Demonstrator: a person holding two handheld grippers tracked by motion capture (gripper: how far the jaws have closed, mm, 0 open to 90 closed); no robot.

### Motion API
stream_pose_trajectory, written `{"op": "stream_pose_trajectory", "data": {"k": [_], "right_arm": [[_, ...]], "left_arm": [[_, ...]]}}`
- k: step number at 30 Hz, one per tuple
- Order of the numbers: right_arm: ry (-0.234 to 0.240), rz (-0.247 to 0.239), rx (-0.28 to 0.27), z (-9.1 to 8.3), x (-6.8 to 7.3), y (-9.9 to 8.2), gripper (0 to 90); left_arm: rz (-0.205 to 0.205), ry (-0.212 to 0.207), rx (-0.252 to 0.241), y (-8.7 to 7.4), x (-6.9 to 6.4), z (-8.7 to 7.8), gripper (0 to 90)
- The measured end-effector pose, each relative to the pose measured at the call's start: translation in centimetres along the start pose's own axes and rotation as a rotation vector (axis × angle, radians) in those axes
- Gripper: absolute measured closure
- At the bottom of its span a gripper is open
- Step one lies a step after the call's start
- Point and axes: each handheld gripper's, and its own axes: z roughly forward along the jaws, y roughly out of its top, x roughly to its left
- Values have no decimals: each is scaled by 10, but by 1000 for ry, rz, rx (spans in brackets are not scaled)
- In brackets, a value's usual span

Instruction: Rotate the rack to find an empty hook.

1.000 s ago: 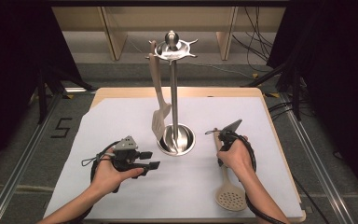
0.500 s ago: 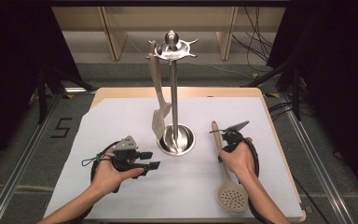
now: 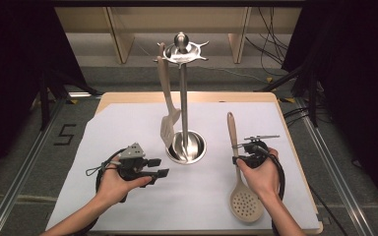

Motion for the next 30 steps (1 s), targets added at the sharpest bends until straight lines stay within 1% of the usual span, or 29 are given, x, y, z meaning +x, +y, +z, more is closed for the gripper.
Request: {"op": "stream_pose_trajectory", "data": {"k": [1,2,3,4,5,6,7,8,10,11,12,13,14,15,16,17,18,19,20,21,22,23,24,25,26,27,28,29,30], "right_arm": [[1,24,-23,-2,4,-2,782],[-12,-35,-49,-3,0,-4,782],[14,-33,-75,-6,1,-6,782],[2,-27,-92,-8,3,-8,783],[-25,-20,-101,-12,5,-10,783],[-16,-5,-117,-13,6,-12,783],[-16,-49,-161,-14,4,-14,783],[2,-40,-190,-16,4,-16,783],[-4,-60,-228,-20,5,-18,784],[-5,-59,-233,-24,6,-19,784],[-6,-31,-247,-26,11,-20,784],[-6,-41,-265,-28,12,-21,784],[-21,-67,-273,-33,12,-21,784],[-8,-69,-302,-32,13,-20,784],[-13,-73,-317,-35,15,-20,784],[-25,-92,-334,-36,15,-19,784],[-26,-83,-334,-38,18,-19,784],[-39,-94,-339,-38,19,-19,784],[-66,-137,-354,-38,18,-19,784],[-64,-144,-357,-40,20,-19,785],[-60,-123,-361,-42,22,-20,785],[-66,-126,-353,-44,22,-20,785],[-56,-104,-351,-45,24,-21,785],[-53,-111,-366,-45,24,-21,785],[-63,-113,-354,-48,24,-22,785],[-51,-120,-374,-47,23,-22,785],[-53,-146,-381,-48,22,-21,785],[-68,-160,-384,-50,21,-22,785],[-61,-151,-396,-50,22,-22,785]], "left_arm": [[-3,-4,-4,0,0,-1,470],[2,18,-22,0,0,-1,471],[16,19,-21,0,0,-1,471],[23,22,-28,0,0,-1,472],[27,37,-29,-1,-1,-2,472],[28,32,-44,-1,-1,-2,474],[34,28,-56,-2,-1,-2,476],[33,43,-65,-3,-2,-3,477],[46,40,-86,-4,-1,-3,479],[49,56,-92,-4,-1,-4,480],[61,52,-102,-4,0,-5,480],[44,59,-119,-4,0,-5,480],[52,57,-125,-5,1,-5,481],[52,65,-126,-5,2,-6,481],[50,63,-129,-6,3,-7,481],[38,56,-132,-6,4,-7,481],[36,59,-134,-7,4,-7,481],[36,70,-131,-7,4,-8,482],[41,71,-133,-7,4,-8,482],[50,70,-135,-6,4,-8,482],[41,69,-138,-6,3,-8,482],[49,68,-138,-6,3,-8,481],[53,70,-136,-6,3,-7,482],[53,63,-138,-5,3,-7,482],[40,68,-139,-5,2,-6,483],[55,73,-139,-4,3,-6,483],[56,76,-139,-4,3,-5,483],[53,77,-140,-3,2,-5,483],[61,72,-143,-3,2,-5,484]]}}
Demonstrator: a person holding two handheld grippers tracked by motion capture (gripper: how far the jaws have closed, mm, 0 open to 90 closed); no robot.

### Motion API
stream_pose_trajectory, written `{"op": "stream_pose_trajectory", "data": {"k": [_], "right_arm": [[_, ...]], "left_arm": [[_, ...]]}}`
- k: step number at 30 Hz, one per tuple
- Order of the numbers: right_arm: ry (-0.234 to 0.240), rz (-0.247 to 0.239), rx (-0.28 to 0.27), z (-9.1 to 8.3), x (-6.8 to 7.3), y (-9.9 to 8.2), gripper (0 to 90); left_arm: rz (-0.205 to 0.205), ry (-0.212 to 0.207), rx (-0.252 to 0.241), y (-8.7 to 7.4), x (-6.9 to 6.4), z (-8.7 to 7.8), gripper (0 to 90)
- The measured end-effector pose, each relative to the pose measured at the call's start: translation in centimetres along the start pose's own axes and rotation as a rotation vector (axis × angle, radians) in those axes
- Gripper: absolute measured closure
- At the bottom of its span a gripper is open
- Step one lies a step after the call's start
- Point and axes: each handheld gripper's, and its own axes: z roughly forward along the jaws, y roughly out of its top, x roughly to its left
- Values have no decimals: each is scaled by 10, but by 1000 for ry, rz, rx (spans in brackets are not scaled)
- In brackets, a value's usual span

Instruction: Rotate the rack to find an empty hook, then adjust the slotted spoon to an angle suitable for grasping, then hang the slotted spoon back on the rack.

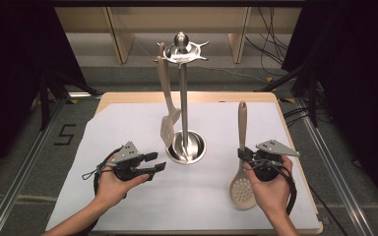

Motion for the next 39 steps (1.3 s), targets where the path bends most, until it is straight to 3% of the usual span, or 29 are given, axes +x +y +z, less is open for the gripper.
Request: {"op": "stream_pose_trajectory", "data": {"k": [1,2,3,7,8,11,12,15,17,19,20,21,22,23,27,31,32,35,37,39], "right_arm": [[10,4,10,-2,0,1,785],[21,39,6,-4,3,2,785],[13,23,-10,-4,2,2,785],[22,34,-14,-8,4,7,784],[14,1,-18,-8,2,8,785],[4,-17,-27,-8,1,8,785],[8,18,-23,-8,4,8,785],[16,30,-27,-7,6,8,785],[23,-6,-32,-8,4,10,784],[26,19,-24,-9,7,11,785],[26,-8,-35,-8,5,12,785],[28,24,-31,-8,7,13,784],[25,-17,-45,-7,4,14,785],[28,17,-33,-7,6,14,785],[42,-13,-44,-6,5,15,784],[48,-34,-44,-7,9,15,784],[48,-4,-26,-9,13,15,784],[55,-38,-54,-7,14,15,785],[55,-5,-32,-9,17,15,785],[56,-32,-39,-9,16,15,784]], "left_arm": [[12,9,3,0,0,-1,484],[11,7,2,0,-1,-1,484],[8,5,2,0,-1,-1,484],[-18,-6,-8,-1,0,0,485],[-20,-8,-8,-1,0,0,485],[-7,3,-7,0,2,0,485],[-6,1,-6,0,2,0,486],[-1,4,-10,1,3,0,486],[-15,8,-11,0,1,-1,485],[-20,-1,-15,-2,1,-2,486],[-22,-2,-12,-3,1,-2,486],[-22,1,-10,-3,1,-4,486],[-28,12,-7,-4,1,-5,486],[-20,13,-14,-4,2,-6,487],[-22,32,-22,-2,2,-8,488],[-17,10,-45,3,-1,-6,486],[-4,18,-38,5,-1,-7,484],[-6,6,-68,13,-2,-6,480],[-3,6,-81,16,-3,-6,479],[-11,6,-93,17,-3,-6,479]]}}
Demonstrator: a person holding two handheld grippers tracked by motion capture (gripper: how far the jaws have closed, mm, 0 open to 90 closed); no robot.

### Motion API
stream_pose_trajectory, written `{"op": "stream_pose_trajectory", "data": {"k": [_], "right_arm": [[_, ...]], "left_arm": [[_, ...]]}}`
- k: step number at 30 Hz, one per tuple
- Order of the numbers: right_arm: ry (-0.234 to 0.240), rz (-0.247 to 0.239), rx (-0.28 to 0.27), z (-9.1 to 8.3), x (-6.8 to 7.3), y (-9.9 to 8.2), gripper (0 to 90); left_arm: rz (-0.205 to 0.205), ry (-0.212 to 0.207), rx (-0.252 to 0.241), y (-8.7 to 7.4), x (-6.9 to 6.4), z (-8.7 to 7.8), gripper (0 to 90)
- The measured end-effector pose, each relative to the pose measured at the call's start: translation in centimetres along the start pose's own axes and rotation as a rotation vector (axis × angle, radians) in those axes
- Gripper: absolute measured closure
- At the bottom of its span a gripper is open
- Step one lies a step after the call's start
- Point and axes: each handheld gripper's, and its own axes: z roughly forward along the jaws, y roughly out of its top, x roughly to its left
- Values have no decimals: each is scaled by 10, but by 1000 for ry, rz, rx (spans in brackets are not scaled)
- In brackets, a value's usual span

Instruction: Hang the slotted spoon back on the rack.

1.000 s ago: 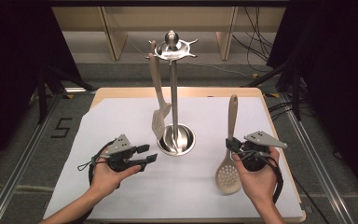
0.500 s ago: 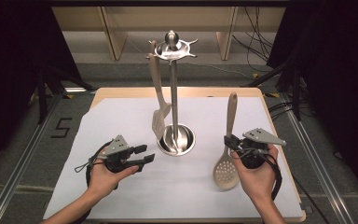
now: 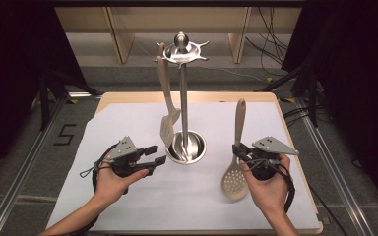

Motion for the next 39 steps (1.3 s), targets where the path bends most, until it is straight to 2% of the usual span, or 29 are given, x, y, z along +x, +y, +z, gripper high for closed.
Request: {"op": "stream_pose_trajectory", "data": {"k": [3,4,5,6,7,9,11,12,14,15,18,19,20,21,22,23,24,26,27,28,29,30,31,33,36,39], "right_arm": [[16,-1,-10,2,1,-1,784],[14,-26,-16,2,0,-1,784],[7,-22,-2,0,1,-1,784],[22,-8,-15,2,3,-2,784],[22,7,-5,1,4,-2,784],[18,-10,-5,0,4,-3,784],[31,-17,-6,-1,3,-1,784],[18,-5,-1,-3,6,-2,784],[21,-20,-15,-3,7,-1,784],[22,-43,-20,-3,7,0,784],[19,-19,-22,-3,12,2,784],[12,-30,-19,-4,13,3,784],[12,-22,-17,-4,17,4,784],[9,-50,-29,-3,17,4,784],[23,-38,-19,-3,21,5,784],[22,-61,-34,-1,22,5,784],[26,-36,-16,-2,26,5,784],[46,-50,-27,0,31,7,784],[36,-100,-33,0,30,8,784],[41,-86,-38,1,33,8,784],[61,-65,-31,2,36,9,784],[54,-77,-33,2,37,10,784],[62,-59,-31,2,40,10,784],[65,-100,-33,2,40,12,784],[64,-80,-32,2,45,13,784],[67,-112,-58,5,45,14,784]], "left_arm": [[0,0,-6,2,-1,0,479],[0,-3,-11,2,-1,1,479],[-4,-11,-21,3,-1,2,478],[-8,-12,-23,3,-2,2,474],[-4,-9,-16,4,-2,3,470],[-16,-13,-28,5,-3,4,460],[-11,-28,-38,7,-3,5,440],[-6,-15,-31,8,-4,5,430],[13,-19,-42,12,-6,5,403],[16,-17,-49,14,-7,5,393],[29,-29,-64,23,-10,5,396],[33,-36,-85,28,-11,5,401],[38,-31,-89,33,-12,4,408],[46,-39,-101,39,-13,4,417],[50,-44,-114,44,-14,3,425],[55,-46,-121,48,-15,3,434],[63,-51,-132,53,-17,3,444],[71,-69,-146,64,-20,3,461],[71,-79,-154,67,-21,3,472],[72,-88,-161,72,-23,4,480],[77,-91,-164,75,-24,5,489],[81,-96,-167,78,-26,6,497],[91,-103,-170,82,-29,7,504],[101,-119,-170,88,-33,9,516],[107,-152,-170,96,-41,15,530],[117,-178,-178,102,-48,22,538]]}}
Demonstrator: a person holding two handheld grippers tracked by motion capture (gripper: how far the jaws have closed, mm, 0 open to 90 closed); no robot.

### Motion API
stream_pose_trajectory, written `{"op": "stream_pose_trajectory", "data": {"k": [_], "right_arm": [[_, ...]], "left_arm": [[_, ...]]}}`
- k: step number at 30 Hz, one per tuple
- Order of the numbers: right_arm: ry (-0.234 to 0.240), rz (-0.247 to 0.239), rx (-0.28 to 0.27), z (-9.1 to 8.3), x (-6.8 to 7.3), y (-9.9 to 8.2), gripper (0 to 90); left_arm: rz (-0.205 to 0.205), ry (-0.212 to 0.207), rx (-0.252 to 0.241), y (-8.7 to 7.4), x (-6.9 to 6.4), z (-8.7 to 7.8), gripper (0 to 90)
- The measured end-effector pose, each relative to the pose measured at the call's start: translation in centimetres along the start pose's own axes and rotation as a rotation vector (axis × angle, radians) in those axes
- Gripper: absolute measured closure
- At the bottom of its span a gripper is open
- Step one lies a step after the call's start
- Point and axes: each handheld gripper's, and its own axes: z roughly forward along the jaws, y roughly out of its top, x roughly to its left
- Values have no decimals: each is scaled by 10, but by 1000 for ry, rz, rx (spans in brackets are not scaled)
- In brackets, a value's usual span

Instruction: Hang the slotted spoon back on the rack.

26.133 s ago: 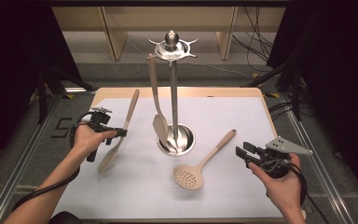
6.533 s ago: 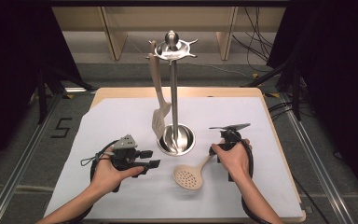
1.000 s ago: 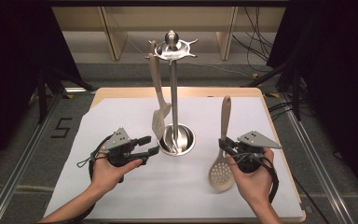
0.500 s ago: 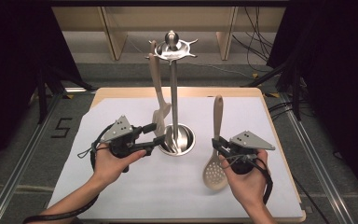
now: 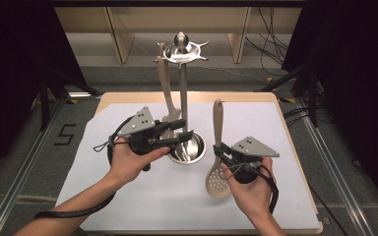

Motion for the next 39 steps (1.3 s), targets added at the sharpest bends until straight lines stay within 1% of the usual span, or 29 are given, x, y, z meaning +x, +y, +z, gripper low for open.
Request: {"op": "stream_pose_trajectory", "data": {"k": [2,4,5,6,7,8,9,10,11,13,14,15,16,19,20,21,22,23,24,25,27,29,30,33,34,35,36,37,39], "right_arm": [[8,25,16,0,3,1,784],[9,2,12,1,2,1,783],[0,-8,5,1,2,2,784],[14,22,12,2,4,1,784],[12,27,16,2,5,2,784],[1,0,4,3,5,2,784],[3,-2,-2,4,5,2,784],[17,21,15,3,7,2,784],[11,32,20,3,8,3,784],[12,0,13,4,8,4,784],[10,23,19,3,9,4,783],[11,24,16,4,10,4,784],[17,11,14,5,9,4,784],[17,9,17,5,10,4,784],[11,6,7,6,11,4,784],[23,-16,-7,7,10,4,784],[26,-26,-3,7,10,5,784],[28,-21,-3,7,10,5,784],[34,-34,-9,8,10,5,784],[21,-15,-2,7,11,5,784],[16,18,15,6,14,5,784],[19,-29,-2,8,11,5,784],[28,-14,2,8,13,5,783],[34,-41,-7,9,13,6,784],[32,-41,-15,10,13,6,784],[40,-30,-17,11,14,6,784],[35,-42,-7,9,14,6,784],[36,-23,-7,9,16,6,783],[36,-26,-9,10,16,7,783]], "left_arm": [[12,-14,-2,2,-3,4,542],[14,-24,-2,4,-7,9,544],[24,-32,2,4,-9,13,546],[25,-36,3,5,-10,15,548],[28,-42,6,5,-11,17,550],[34,-43,10,5,-12,19,553],[36,-47,11,6,-13,22,556],[38,-46,12,6,-13,23,561],[41,-48,12,7,-13,25,565],[50,-49,15,7,-15,27,570],[57,-50,15,7,-15,28,578],[56,-48,18,7,-16,29,586],[57,-49,17,6,-17,30,592],[64,-48,22,5,-18,33,608],[65,-46,23,5,-18,33,611],[69,-46,24,5,-18,34,616],[67,-45,22,5,-18,34,620],[67,-44,19,5,-18,35,623],[67,-44,20,6,-17,35,628],[65,-44,19,6,-17,35,633],[55,-49,18,6,-17,36,643],[53,-52,19,5,-17,38,653],[52,-52,21,5,-17,38,659],[60,-52,22,5,-17,39,680],[60,-48,22,5,-17,39,690],[63,-46,21,5,-17,39,703],[63,-47,21,5,-17,39,713],[63,-48,22,5,-17,39,717],[64,-54,22,5,-17,38,724]]}}
